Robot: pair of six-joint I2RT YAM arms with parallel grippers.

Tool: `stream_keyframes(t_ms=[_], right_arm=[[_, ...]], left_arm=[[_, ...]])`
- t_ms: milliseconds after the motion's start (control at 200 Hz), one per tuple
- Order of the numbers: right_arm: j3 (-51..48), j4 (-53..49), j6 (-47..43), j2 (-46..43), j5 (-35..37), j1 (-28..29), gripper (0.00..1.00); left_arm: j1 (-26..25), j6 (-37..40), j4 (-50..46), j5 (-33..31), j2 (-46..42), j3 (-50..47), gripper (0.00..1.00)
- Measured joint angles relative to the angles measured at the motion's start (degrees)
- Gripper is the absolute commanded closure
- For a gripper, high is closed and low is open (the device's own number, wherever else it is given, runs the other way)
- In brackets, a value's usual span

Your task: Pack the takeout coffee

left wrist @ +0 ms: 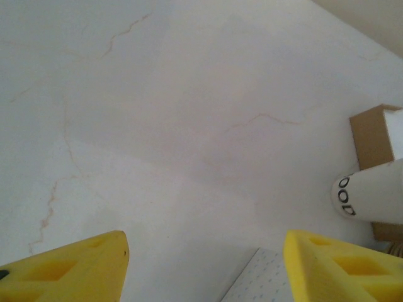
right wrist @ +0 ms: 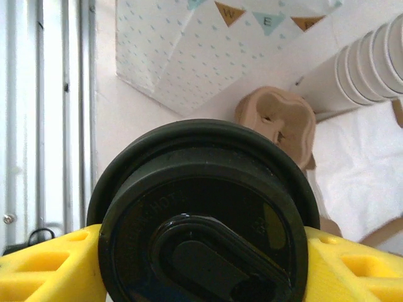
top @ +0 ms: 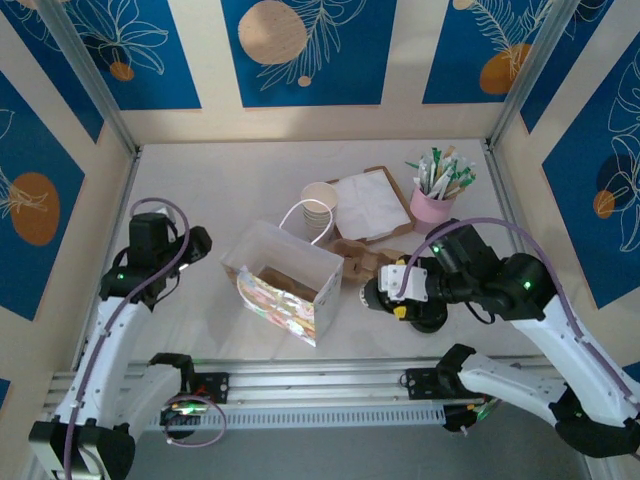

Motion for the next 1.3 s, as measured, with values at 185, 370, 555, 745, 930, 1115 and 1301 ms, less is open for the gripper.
stream_keyframes(t_ms=[185, 370, 555, 745, 930, 1115, 1301], right_arm=[[4.44, -0.04, 2.71, -2.05, 2.32, 4.59, 0.33], [9.31, 1.40, 5.73, -3.19, 2.54, 5.97, 0.32], [11.43, 6.10, 8.68, -3.13, 2.56, 6.29, 0.33], [13.75, 12.09, 12.50, 0.68, 0.79, 6.97, 0.33], [16.37, 16.33, 14.43, 6.64, -0.81, 8.98, 0.32], [18.84, 17.40, 14.84, 13.07, -0.92, 11.87, 0.32], [24.33, 15.85, 17.11, 19.85, -0.74, 12.61, 0.32]], left_arm=[[0.00, -1.60, 2.03, 2.25, 1.64, -3.85, 0.35], [0.00, -2.89, 4.50, 5.53, 1.09, -8.83, 0.35], [-0.02, -4.79, 7.80, 8.70, 0.35, -13.27, 0.33], [-0.83, -6.29, 10.51, 11.21, 1.64, -16.44, 0.31], [-2.91, -7.74, 14.25, 12.52, 1.84, -18.86, 0.29], [-4.55, -8.15, 16.17, 12.76, 1.84, -20.68, 0.28], [-7.37, -8.90, 18.78, 13.81, 1.84, -22.14, 0.28]])
